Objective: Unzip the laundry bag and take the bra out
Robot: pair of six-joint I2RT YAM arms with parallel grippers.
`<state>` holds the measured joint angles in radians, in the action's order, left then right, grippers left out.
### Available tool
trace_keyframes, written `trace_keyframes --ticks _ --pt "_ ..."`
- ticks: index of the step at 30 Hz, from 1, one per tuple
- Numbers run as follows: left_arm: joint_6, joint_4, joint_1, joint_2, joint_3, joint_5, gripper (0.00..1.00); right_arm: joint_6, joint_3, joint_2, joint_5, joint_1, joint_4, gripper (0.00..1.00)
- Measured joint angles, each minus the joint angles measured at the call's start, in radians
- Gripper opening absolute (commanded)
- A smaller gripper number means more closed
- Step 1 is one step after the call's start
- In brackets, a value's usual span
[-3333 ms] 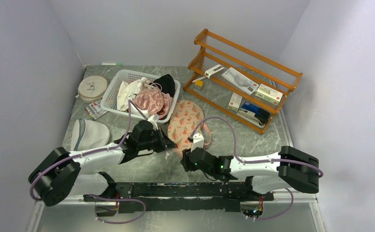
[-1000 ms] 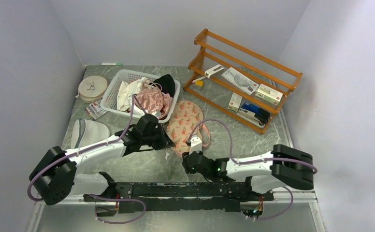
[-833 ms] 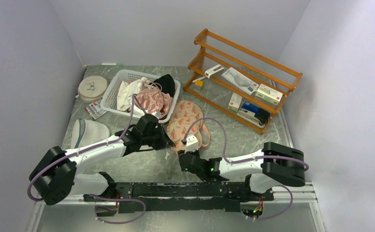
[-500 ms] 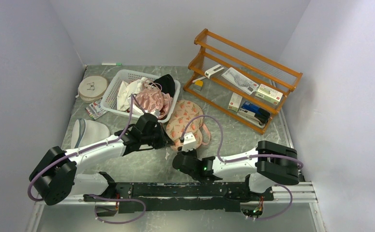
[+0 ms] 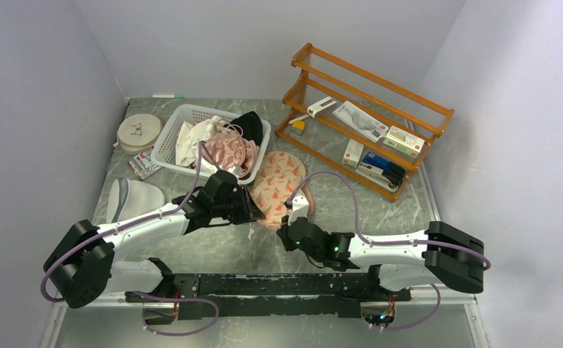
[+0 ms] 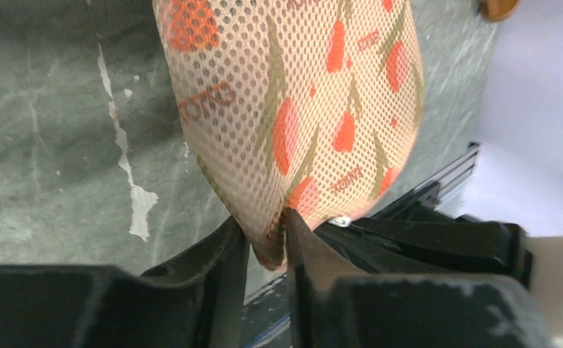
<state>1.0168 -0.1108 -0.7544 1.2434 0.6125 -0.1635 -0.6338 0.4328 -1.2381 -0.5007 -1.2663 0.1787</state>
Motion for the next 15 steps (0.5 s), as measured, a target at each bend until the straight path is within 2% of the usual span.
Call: trace_keyframes --ticks 2,6,11,13,15 --pt "-0.006 0.016 0.0 0.001 -0.003 -0.01 0.69 0.017 -0.045 0.021 0.08 0.05 0.058 0.0" --pt "0.021 0.113 0.0 -0.008 -0.074 -0.043 0.91 0.026 -0.116 0.036 0.214 0.108 0.151 0.0" --pt "0.108 0.287 0.0 0.007 -0.211 -0.115 0.93 0.013 -0.133 0.043 0.315 0.113 0.246 0.0" --pt "0.15 0.385 0.0 0.047 -0.245 -0.155 0.89 0.002 -0.136 0.052 0.335 0.113 0.282 0.0" --pt "0.194 0.489 0.0 0.095 -0.269 -0.191 0.81 -0.006 -0.138 0.056 0.348 0.113 0.304 0.0"
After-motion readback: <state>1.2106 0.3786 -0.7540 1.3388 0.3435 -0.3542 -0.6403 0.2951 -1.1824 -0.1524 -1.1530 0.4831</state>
